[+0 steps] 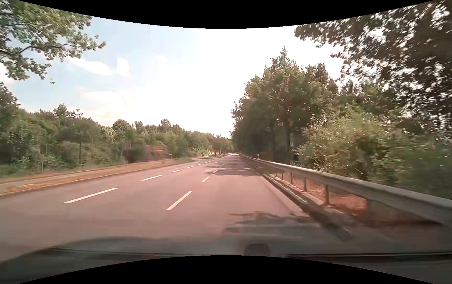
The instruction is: Follow the waypoints while adhering to traffic rules and regulations
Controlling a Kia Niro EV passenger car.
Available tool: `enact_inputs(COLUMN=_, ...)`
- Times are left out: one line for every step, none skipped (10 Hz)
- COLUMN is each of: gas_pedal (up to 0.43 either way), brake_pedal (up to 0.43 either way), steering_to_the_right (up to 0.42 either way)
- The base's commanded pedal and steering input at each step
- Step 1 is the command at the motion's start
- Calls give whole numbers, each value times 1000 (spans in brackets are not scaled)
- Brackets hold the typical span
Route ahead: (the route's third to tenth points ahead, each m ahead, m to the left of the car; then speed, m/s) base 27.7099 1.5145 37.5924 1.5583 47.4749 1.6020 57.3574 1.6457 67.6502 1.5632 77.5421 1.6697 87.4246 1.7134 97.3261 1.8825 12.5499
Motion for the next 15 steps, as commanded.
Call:
enact_inputs(gas_pedal=157, brake_pedal=0, steering_to_the_right=-1)
enact_inputs(gas_pedal=157, brake_pedal=0, steering_to_the_right=-2)
enact_inputs(gas_pedal=157, brake_pedal=0, steering_to_the_right=-2)
enact_inputs(gas_pedal=157, brake_pedal=0, steering_to_the_right=-3)
enact_inputs(gas_pedal=157, brake_pedal=0, steering_to_the_right=-4)
enact_inputs(gas_pedal=157, brake_pedal=0, steering_to_the_right=-4)
enact_inputs(gas_pedal=157, brake_pedal=0, steering_to_the_right=-4)
enact_inputs(gas_pedal=157, brake_pedal=0, steering_to_the_right=-4)
enact_inputs(gas_pedal=157, brake_pedal=0, steering_to_the_right=-4)
enact_inputs(gas_pedal=157, brake_pedal=0, steering_to_the_right=-4)
enact_inputs(gas_pedal=157, brake_pedal=0, steering_to_the_right=-4)
enact_inputs(gas_pedal=157, brake_pedal=0, steering_to_the_right=-4)
enact_inputs(gas_pedal=157, brake_pedal=0, steering_to_the_right=-4)
enact_inputs(gas_pedal=157, brake_pedal=0, steering_to_the_right=-4)
enact_inputs(gas_pedal=157, brake_pedal=0, steering_to_the_right=-4)
